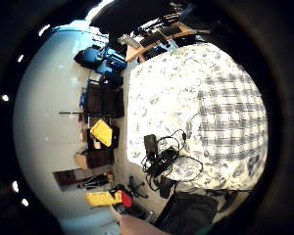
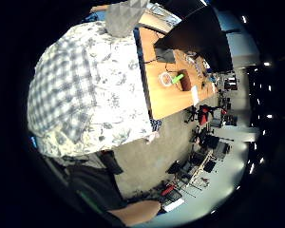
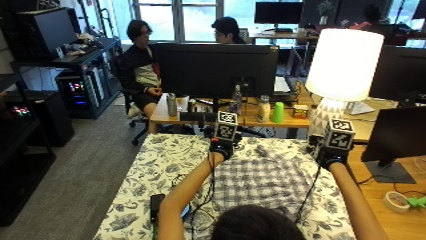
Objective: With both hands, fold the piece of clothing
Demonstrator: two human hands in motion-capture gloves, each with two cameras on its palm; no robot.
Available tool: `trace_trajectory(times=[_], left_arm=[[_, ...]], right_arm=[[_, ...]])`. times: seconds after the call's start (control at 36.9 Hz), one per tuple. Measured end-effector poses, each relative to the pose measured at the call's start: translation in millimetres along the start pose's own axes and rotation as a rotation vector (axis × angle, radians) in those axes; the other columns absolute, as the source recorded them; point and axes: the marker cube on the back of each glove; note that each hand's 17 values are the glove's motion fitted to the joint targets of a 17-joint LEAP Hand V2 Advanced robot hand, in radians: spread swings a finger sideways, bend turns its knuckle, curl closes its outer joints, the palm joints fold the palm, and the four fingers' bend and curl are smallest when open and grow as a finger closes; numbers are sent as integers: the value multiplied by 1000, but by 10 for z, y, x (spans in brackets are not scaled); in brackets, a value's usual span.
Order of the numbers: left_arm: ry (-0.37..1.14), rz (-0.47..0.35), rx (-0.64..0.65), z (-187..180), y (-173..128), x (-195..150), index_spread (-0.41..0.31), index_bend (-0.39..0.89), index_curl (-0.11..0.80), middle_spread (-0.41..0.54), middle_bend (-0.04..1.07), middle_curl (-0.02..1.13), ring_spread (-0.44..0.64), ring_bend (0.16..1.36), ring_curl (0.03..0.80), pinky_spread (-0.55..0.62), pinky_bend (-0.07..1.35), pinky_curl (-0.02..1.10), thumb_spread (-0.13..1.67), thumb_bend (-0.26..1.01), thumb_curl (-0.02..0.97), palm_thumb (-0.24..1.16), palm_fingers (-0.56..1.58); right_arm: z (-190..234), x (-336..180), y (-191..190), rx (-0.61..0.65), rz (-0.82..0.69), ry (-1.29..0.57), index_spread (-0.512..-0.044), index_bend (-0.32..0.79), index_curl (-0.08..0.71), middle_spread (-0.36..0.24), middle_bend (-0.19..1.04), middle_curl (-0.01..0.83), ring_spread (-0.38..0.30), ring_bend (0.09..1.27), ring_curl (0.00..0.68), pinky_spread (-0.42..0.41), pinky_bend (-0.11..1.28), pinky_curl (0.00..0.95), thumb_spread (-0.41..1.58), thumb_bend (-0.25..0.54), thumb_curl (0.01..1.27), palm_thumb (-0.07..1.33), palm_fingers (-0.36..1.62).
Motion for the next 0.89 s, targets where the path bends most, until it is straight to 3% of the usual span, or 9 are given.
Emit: trace_trajectory(times=[0.16, 0.35, 0.6, 0.89], left_arm=[[6, -1, 33, -97, 80, -103, 91, 106, 49, 224, 138, 55, 262, 582, 172, 265, 506, 176, 742, 47, 26, 91, 228], [30, -23, 30, -124, 110, -321, 112, 130, 92, 278, 162, 92, 329, 647, 215, 326, 552, 227, 990, 30, 59, 91, 175], [48, -2, -1, -54, 129, -369, 114, 139, 138, 301, 170, 131, 364, 683, 238, 353, 577, 262, 1134, -2, 92, 85, 134], [6, 180, -112, 240, 513, -301, 91, 134, 175, 314, 177, 172, 377, 700, 252, 364, 602, 292, 1119, -31, 128, 35, 86]], right_arm=[[-133, 15, -15, 36, 16, -3, -249, 95, 59, 9, 210, 104, 90, 388, 130, 165, 505, 183, 753, 150, 46, 251, 259], [-250, -117, -104, 39, -6, -2, -301, 115, 96, 11, 229, 167, 113, 415, 172, 201, 524, 231, 1012, 136, 71, 266, 231], [-348, -286, 125, -22, -45, 17, -325, 122, 131, 11, 243, 224, 125, 432, 204, 225, 529, 265, 1164, 105, 97, 276, 216], [-32, -130, 200, -143, -120, 64, -332, 121, 163, 10, 233, 269, 130, 448, 233, 232, 530, 295, 1203, 50, 125, 275, 199]])
